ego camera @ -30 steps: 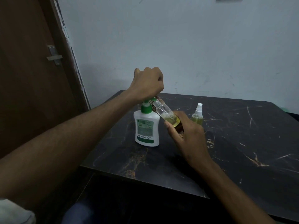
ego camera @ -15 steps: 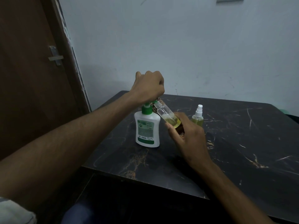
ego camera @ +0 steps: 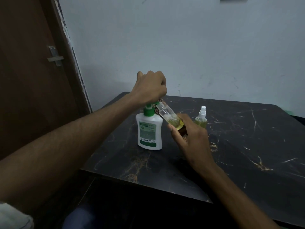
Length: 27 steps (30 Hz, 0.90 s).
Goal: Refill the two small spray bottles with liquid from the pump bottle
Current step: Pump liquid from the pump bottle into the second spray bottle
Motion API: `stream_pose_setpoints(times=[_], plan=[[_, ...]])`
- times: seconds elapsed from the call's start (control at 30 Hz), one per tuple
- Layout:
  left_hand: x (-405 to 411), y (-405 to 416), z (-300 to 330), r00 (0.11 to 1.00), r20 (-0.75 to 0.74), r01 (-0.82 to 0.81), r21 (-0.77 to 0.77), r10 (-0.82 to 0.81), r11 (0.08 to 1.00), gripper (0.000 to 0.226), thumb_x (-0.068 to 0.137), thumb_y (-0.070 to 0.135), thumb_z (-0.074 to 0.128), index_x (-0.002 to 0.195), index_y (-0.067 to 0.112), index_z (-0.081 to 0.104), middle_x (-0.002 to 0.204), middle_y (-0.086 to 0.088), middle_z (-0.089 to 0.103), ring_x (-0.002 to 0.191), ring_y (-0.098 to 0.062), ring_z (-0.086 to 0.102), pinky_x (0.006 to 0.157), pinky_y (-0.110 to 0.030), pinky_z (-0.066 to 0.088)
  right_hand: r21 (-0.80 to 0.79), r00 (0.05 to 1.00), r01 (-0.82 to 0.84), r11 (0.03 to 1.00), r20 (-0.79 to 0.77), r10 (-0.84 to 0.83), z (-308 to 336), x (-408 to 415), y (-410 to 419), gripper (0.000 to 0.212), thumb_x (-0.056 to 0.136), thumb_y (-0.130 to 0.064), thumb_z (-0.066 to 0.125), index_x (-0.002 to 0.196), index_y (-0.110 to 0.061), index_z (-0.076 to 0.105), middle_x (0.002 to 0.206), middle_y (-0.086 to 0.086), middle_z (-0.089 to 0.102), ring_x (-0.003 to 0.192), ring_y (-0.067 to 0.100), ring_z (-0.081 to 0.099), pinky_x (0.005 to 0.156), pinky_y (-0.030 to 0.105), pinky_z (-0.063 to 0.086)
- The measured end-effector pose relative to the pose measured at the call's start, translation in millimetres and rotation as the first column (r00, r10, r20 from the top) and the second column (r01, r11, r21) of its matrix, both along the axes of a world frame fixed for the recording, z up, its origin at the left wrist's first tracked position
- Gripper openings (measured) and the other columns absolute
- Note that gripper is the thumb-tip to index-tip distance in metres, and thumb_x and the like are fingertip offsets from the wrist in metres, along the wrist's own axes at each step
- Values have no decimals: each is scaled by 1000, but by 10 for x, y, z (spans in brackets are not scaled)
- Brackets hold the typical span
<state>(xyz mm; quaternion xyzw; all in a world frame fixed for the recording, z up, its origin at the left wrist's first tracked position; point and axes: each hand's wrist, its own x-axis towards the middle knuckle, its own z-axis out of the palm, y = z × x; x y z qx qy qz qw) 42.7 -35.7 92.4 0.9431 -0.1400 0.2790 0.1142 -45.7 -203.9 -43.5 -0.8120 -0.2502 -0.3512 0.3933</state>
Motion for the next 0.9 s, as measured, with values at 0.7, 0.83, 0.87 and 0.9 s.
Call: stream_pose_setpoints(times=[0.7, 0.83, 0.87, 0.9], plan=[[42, 22, 31, 1000, 12, 10, -12, -10, 1000, 21, 85, 14, 53, 79, 14, 73, 87, 1, 75, 84, -24, 66, 93, -45, 27, 0, 1000, 8, 1000, -7, -8, -17, 31, 0, 31, 102, -44, 58, 123, -22, 61, 93, -12, 66, 76, 1, 62, 66, 12, 48], [33, 29, -25, 1000, -26, 15, -6, -15, 1000, 18, 85, 17, 54, 82, 18, 71, 88, 3, 74, 85, -21, 64, 97, -49, 30, -2, 1000, 2, 1000, -10, -2, -20, 34, 0, 32, 102, -44, 57, 125, -21, 61, 94, -11, 68, 76, 1, 62, 66, 19, 51], [34, 37, -21, 1000, -26, 16, -6, -16, 1000, 17, 85, 18, 54, 83, 18, 71, 88, 3, 74, 85, -21, 64, 97, -49, 30, -1, 1000, 0, 1000, -14, 0, -20, 30, -3, 32, 102, -43, 58, 125, -21, 61, 95, -10, 68, 77, 1, 62, 66, 19, 51], [37, 42, -11, 1000, -23, 16, -8, -16, 1000, 18, 85, 18, 53, 83, 17, 71, 88, 2, 74, 85, -22, 64, 97, -49, 30, 0, 1000, -1, 1000, -17, 1, -21, 28, -6, 31, 102, -43, 58, 124, -21, 61, 95, -10, 69, 77, 1, 62, 67, 19, 51]])
